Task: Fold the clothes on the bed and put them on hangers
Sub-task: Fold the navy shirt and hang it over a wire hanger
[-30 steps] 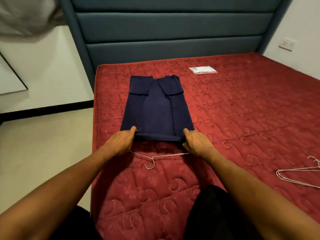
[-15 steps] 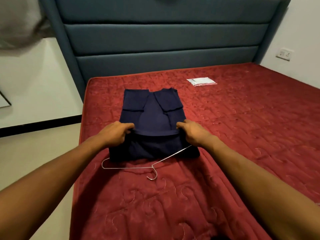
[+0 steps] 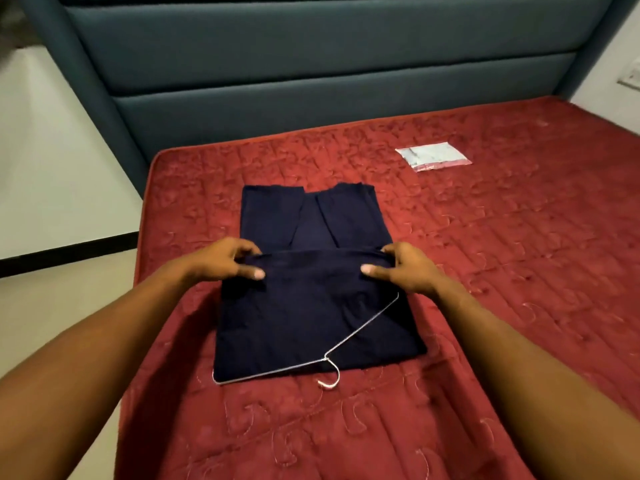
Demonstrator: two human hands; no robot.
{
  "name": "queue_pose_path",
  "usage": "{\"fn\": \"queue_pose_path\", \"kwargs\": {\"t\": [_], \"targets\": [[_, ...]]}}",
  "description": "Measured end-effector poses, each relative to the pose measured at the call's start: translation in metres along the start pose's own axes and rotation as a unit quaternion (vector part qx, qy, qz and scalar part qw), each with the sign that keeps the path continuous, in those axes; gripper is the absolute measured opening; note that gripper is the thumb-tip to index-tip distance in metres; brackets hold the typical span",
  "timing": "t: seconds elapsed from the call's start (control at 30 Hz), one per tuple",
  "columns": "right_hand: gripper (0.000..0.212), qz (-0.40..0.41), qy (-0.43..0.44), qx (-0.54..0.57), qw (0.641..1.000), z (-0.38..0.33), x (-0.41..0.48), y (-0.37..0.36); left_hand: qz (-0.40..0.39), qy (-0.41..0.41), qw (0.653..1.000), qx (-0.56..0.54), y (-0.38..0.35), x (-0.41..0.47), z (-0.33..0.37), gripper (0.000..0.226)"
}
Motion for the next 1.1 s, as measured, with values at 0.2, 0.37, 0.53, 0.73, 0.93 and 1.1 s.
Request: {"fn": "queue_pose_path", "kwargs": {"t": [0.2,0.37,0.53,0.73,0.93,1.1], "targets": [[0.017,-0.094,-0.012,0.111,0.989,0.013,0.044,0.005,0.044,0.076,0.993,-0.074,0.025,0.029,-0.052,0.017],[0.022,0.04,0.001,0.241,0.97,-0.005,0.109,0.035,0.156,0.04,0.982,-0.1,0.082,0.076,-0.049,0.036],[0.032,-0.092,-0.137,0.235,0.958,0.03,0.136,0.006,0.16,0.055,0.982,-0.083,0.091,0.118,-0.064,0.045],[0.028,0.062,-0.057,0.306,0.948,0.016,0.186,0.055,0.238,0.041,0.964,-0.11,0.125,0.155,-0.07,0.039],[0.04,0.257,-0.067,0.047,0.963,0.036,0.193,0.051,0.354,0.056,0.93,0.078,0.084,0.163,-0.061,0.036],[0.025,0.269,-0.22,0.1,0.932,0.059,0.141,0.02,0.244,-0.074,0.961,0.109,-0.012,0.143,0.03,0.022]]}}
Point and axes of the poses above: each hand's wrist, its own x-axis towards the middle knuckle, its own y-axis out of the back of the hand, z = x × y, the point moved 9 cm from there along x, towards the middle knuckle, and after that the axes turned 6 degrees about x, right-handed, at the moved point
